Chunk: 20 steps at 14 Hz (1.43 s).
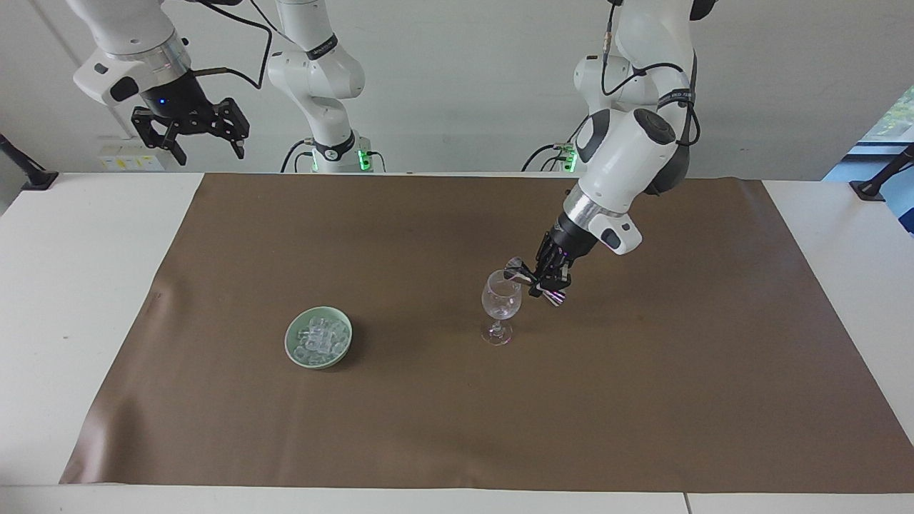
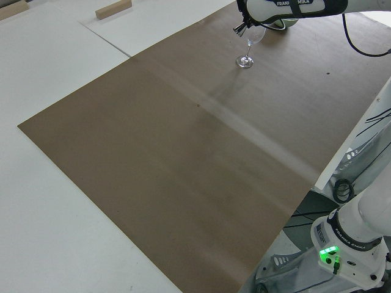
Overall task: Pour wine and add ice with both arms
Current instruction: 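Tilt the metal cup over the clear glass with the left gripper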
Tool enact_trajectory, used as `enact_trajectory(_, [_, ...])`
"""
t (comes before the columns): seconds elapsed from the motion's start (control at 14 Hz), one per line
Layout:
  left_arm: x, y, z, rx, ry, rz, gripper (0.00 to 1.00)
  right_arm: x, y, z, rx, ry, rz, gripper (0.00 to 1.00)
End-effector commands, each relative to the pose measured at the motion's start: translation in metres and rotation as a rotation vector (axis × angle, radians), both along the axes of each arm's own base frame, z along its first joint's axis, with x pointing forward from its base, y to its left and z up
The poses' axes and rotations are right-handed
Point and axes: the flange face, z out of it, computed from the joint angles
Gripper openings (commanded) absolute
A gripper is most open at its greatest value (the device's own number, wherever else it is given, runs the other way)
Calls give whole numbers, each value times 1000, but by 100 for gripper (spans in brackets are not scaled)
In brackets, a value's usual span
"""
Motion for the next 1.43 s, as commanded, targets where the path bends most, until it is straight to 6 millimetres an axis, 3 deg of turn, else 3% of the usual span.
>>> enact_trajectory(0.0, [4,-7,4,31,-26,8,0,-2,-1,3,5,-4,15,100])
enact_trajectory(1.36, [4,-16,13,151,-92,-25,0,-1,-1,2,6,-3,15,100])
